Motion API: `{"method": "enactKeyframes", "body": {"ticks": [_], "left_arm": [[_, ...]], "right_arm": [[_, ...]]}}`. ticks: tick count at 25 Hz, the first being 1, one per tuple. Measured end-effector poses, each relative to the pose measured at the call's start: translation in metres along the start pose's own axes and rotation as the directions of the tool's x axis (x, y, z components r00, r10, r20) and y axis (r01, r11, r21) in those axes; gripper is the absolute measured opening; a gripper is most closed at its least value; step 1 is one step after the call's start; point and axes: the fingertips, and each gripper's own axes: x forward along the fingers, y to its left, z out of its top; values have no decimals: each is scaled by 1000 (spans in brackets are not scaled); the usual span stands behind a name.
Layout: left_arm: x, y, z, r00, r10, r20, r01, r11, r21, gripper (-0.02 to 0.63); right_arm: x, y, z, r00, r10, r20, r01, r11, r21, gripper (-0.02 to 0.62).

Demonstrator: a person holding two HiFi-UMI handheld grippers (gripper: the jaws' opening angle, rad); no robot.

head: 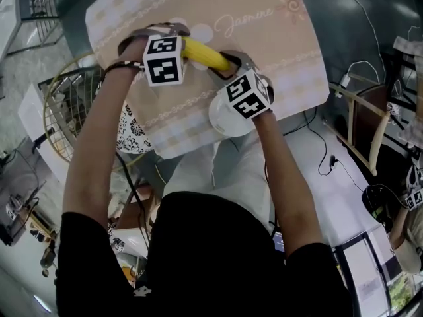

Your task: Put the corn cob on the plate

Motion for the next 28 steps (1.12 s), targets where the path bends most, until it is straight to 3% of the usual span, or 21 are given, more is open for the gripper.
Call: {"method": "enactKeyframes", "body": {"ticks": [11, 28], "left_arm": [[-15, -16, 11, 999, -4, 32, 5, 1000, -26, 301], [-11, -68, 64, 997, -41, 68, 42, 999, -9, 299]], "right_arm": [[-22, 11, 4, 1000, -5, 0, 5, 1000, -23, 209], [-74, 37, -39, 999, 1, -48, -1, 1000, -4, 209]]}}
